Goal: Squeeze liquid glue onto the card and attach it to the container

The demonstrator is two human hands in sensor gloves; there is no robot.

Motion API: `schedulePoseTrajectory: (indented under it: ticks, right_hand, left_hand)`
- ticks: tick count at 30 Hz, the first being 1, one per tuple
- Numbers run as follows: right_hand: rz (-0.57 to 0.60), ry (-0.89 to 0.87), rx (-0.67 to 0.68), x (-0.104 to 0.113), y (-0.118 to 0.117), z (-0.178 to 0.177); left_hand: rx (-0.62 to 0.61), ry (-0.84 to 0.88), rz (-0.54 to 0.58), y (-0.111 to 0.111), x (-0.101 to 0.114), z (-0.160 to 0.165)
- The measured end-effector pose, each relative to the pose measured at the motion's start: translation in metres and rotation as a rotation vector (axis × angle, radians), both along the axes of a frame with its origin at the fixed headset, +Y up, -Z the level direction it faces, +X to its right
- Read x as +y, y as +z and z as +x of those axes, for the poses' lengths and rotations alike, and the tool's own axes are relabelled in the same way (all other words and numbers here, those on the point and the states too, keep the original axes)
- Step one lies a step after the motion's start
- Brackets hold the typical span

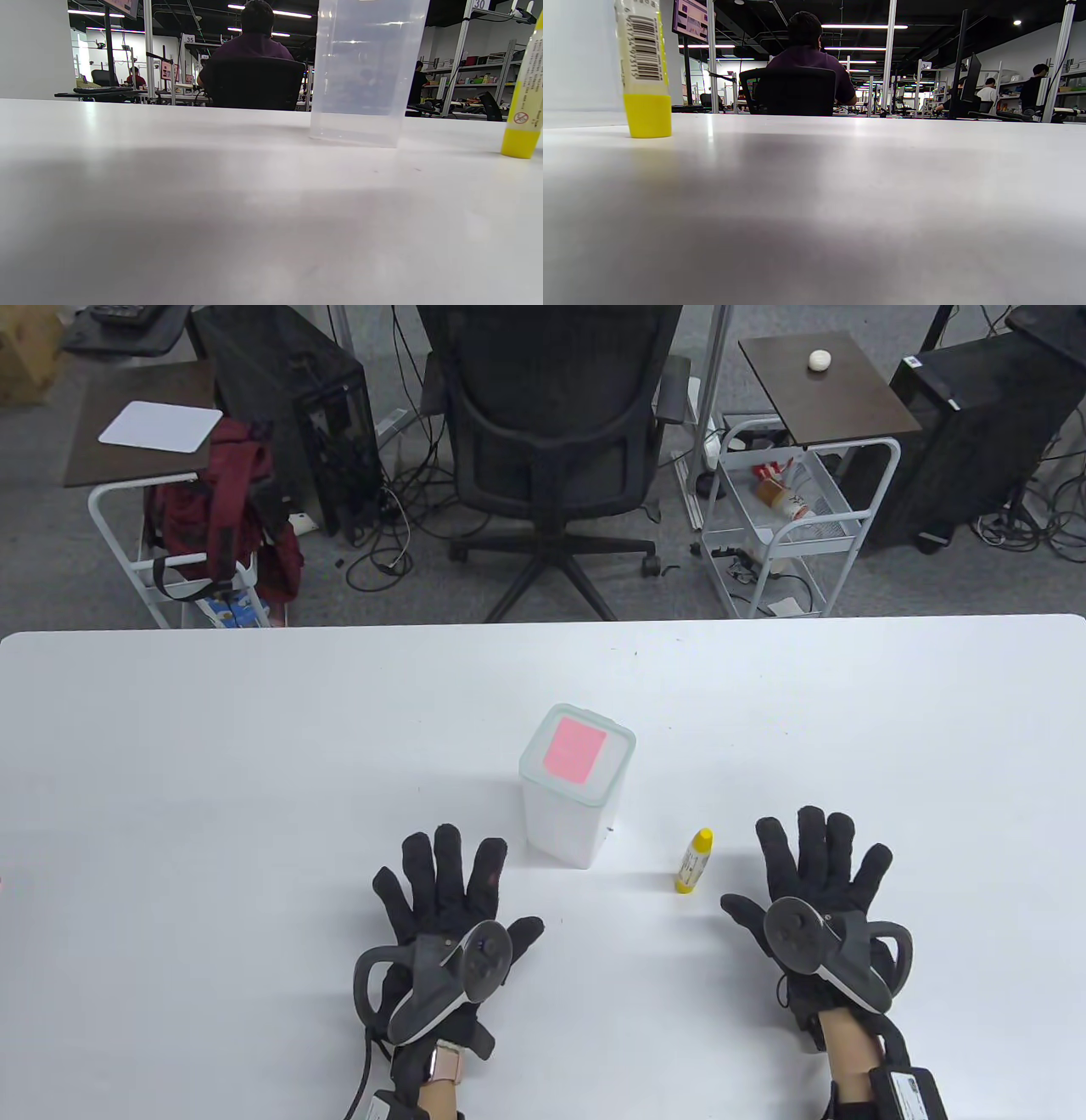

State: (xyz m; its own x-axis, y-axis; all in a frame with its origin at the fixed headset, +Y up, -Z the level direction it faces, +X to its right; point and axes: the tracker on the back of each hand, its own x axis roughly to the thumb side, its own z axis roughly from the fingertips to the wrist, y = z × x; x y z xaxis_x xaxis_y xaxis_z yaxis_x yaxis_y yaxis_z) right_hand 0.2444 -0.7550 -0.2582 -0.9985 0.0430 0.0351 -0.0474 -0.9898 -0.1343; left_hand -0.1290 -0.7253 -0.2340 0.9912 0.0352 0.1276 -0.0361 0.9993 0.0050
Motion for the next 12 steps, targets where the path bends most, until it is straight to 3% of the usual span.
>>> schedulePoseTrajectory:
  ticks: [12]
  right_hand:
    - [0.004,0.031,0.020,-0.0007,0.0010,-0.0049]
  left_hand:
    - [0.006,0.046,-0.036,-0.0015,-0.0032,-0.0031]
